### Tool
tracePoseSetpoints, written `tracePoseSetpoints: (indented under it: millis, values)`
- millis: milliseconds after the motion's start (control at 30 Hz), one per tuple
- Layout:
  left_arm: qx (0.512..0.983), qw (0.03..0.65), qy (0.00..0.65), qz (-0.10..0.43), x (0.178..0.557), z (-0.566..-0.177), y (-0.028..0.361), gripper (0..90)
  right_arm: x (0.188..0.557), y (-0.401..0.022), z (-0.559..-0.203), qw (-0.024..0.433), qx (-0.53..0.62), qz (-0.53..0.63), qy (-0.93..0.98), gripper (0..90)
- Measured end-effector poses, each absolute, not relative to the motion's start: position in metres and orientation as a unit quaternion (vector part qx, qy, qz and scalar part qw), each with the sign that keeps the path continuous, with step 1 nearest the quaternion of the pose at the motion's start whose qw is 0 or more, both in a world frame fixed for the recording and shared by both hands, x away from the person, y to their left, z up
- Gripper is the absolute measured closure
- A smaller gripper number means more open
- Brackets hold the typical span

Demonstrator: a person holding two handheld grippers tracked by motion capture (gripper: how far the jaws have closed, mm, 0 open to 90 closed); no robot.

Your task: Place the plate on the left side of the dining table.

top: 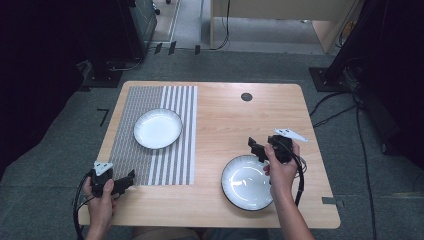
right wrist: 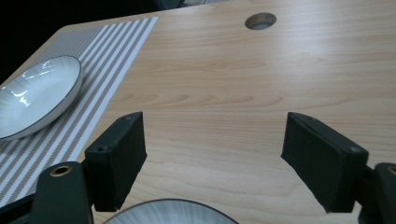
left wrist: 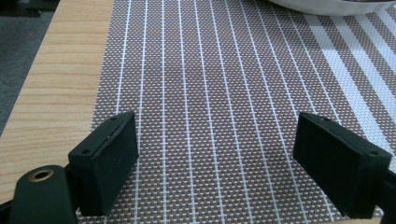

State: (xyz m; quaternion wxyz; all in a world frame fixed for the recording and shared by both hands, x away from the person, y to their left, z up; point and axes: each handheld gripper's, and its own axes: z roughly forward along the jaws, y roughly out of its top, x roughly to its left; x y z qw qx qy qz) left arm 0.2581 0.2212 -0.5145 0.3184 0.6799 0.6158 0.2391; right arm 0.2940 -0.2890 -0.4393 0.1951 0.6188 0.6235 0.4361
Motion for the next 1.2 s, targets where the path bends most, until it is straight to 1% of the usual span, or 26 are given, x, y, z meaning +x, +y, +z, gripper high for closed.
tracePoseSetpoints:
  millis: [533,1200]
  values:
    - [0.682,0.313,0.613,0.246,0.258,-0.515,0.219,13.8,0.266,-0.334,-0.451,0.211,0.641,0.422,0.605,21.9]
    - [0.684,0.309,0.611,0.251,0.257,-0.516,0.217,13.8,0.232,-0.386,-0.479,0.226,0.671,0.395,0.586,22.3]
